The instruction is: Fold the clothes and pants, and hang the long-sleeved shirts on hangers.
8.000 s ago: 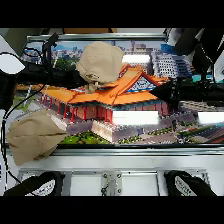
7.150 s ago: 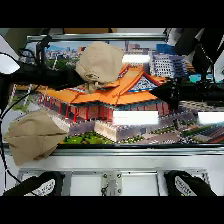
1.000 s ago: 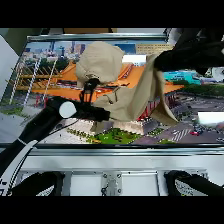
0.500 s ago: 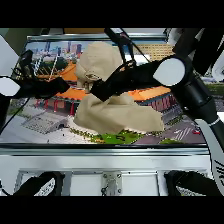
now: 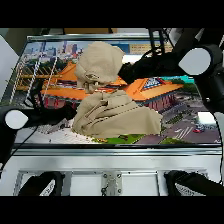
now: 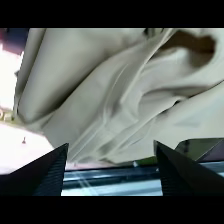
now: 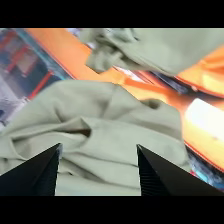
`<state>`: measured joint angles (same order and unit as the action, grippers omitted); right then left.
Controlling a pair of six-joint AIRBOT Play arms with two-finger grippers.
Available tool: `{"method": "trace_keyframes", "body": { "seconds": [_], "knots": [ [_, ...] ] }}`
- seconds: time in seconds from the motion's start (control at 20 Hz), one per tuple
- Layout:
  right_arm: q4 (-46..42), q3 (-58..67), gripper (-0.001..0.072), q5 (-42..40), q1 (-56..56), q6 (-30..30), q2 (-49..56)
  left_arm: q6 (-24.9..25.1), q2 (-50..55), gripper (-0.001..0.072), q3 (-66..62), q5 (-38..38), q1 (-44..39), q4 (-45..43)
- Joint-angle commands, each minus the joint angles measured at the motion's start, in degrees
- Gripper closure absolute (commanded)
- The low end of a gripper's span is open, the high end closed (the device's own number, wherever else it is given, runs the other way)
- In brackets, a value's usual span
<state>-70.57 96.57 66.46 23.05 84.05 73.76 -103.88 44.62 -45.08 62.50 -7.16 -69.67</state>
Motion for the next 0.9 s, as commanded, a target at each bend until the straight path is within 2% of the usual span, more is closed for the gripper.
{"method": "trace_keyframes", "body": {
  "seconds": [0.0,0.2,0.5,0.55,0.65,0.85],
  "knots": [
    [-0.70,-3.48,0.0200,2.99,-3.54,0.00,-0.26,-3.58,-2.34,0.0143,8.76,-3.48,-3.34,-1.90],
    [-0.15,-9.68,0.0200,2.78,-3.48,0.00,-0.02,-3.74,5.44,0.0142,12.48,-7.93,-7.19,-2.64],
    [-1.09,-11.13,0.0200,2.38,0.11,-1.11,4.31,-3.56,18.84,0.0144,8.35,-12.66,-9.92,-3.32],
    [-2.71,-10.99,0.0200,2.38,1.77,-1.53,5.35,-3.61,20.65,0.0256,7.50,-12.44,-9.62,-4.92],
    [-8.28,-9.79,0.0200,2.40,5.99,-1.44,7.78,-3.54,22.51,0.0688,6.12,-11.74,-8.35,-7.02],
    [-20.87,-3.21,0.0200,2.40,13.81,5.92,15.45,-3.45,18.47,0.0689,5.20,-11.06,-6.10,-7.34]
  ]
}}
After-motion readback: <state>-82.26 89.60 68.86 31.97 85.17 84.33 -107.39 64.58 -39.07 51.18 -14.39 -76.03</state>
